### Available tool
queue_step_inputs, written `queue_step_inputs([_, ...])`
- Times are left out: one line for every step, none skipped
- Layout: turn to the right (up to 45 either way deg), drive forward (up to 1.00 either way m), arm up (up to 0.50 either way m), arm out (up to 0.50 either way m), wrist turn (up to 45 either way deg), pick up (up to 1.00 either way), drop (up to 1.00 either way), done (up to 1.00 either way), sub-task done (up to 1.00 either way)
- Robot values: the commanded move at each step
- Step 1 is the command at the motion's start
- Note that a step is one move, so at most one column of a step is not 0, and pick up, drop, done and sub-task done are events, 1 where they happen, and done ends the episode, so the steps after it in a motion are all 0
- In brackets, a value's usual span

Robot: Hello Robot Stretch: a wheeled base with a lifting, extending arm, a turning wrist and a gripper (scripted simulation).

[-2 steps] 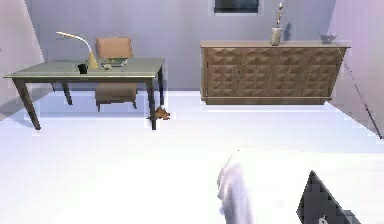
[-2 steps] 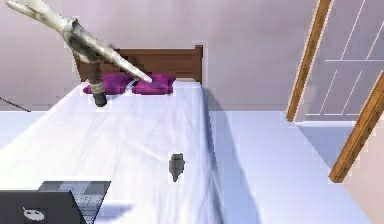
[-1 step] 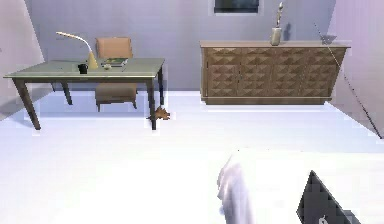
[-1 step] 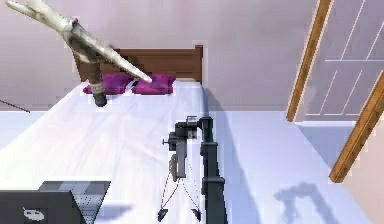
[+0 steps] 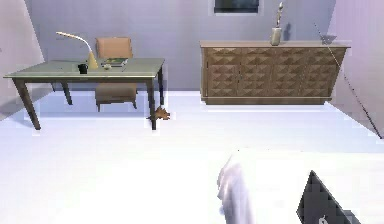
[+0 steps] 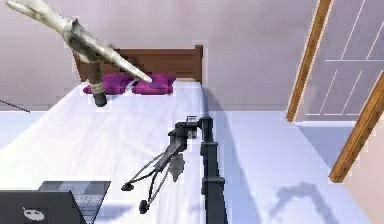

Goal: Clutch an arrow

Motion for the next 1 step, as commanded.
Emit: queue_step_inputs([0.0, 0.00, 0.00, 0.00, 45.0, 0.00, 0.00, 0.00, 0.00])
